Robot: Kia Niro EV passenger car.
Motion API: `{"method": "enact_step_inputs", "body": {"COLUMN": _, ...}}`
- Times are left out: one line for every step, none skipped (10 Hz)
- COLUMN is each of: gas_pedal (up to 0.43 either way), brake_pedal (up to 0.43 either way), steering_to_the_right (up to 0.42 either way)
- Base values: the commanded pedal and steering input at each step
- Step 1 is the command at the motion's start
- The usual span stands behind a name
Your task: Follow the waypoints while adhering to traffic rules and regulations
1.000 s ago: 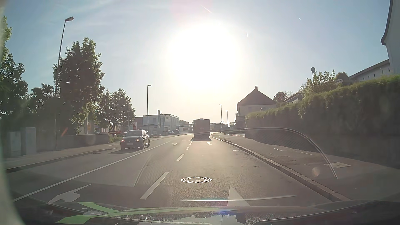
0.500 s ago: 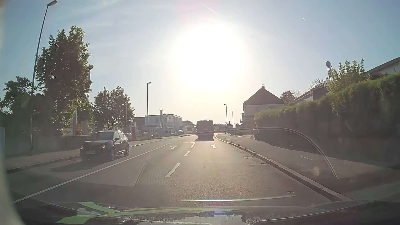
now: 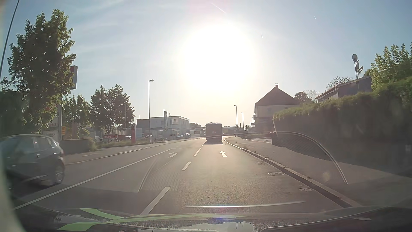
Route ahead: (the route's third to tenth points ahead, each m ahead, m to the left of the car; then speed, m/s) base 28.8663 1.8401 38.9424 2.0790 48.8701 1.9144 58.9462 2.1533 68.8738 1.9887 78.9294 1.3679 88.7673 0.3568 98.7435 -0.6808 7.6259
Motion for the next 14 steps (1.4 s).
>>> {"method": "enact_step_inputs", "body": {"gas_pedal": 0.157, "brake_pedal": 0.0, "steering_to_the_right": -0.015}}
{"method": "enact_step_inputs", "body": {"gas_pedal": 0.157, "brake_pedal": 0.0, "steering_to_the_right": -0.015}}
{"method": "enact_step_inputs", "body": {"gas_pedal": 0.157, "brake_pedal": 0.0, "steering_to_the_right": -0.015}}
{"method": "enact_step_inputs", "body": {"gas_pedal": 0.157, "brake_pedal": 0.0, "steering_to_the_right": -0.015}}
{"method": "enact_step_inputs", "body": {"gas_pedal": 0.157, "brake_pedal": 0.0, "steering_to_the_right": -0.015}}
{"method": "enact_step_inputs", "body": {"gas_pedal": 0.157, "brake_pedal": 0.0, "steering_to_the_right": -0.013}}
{"method": "enact_step_inputs", "body": {"gas_pedal": 0.157, "brake_pedal": 0.0, "steering_to_the_right": -0.012}}
{"method": "enact_step_inputs", "body": {"gas_pedal": 0.157, "brake_pedal": 0.0, "steering_to_the_right": -0.011}}
{"method": "enact_step_inputs", "body": {"gas_pedal": 0.157, "brake_pedal": 0.0, "steering_to_the_right": -0.01}}
{"method": "enact_step_inputs", "body": {"gas_pedal": 0.157, "brake_pedal": 0.0, "steering_to_the_right": -0.01}}
{"method": "enact_step_inputs", "body": {"gas_pedal": 0.157, "brake_pedal": 0.0, "steering_to_the_right": -0.01}}
{"method": "enact_step_inputs", "body": {"gas_pedal": 0.157, "brake_pedal": 0.0, "steering_to_the_right": -0.009}}
{"method": "enact_step_inputs", "body": {"gas_pedal": 0.157, "brake_pedal": 0.0, "steering_to_the_right": -0.007}}
{"method": "enact_step_inputs", "body": {"gas_pedal": 0.157, "brake_pedal": 0.0, "steering_to_the_right": -0.006}}
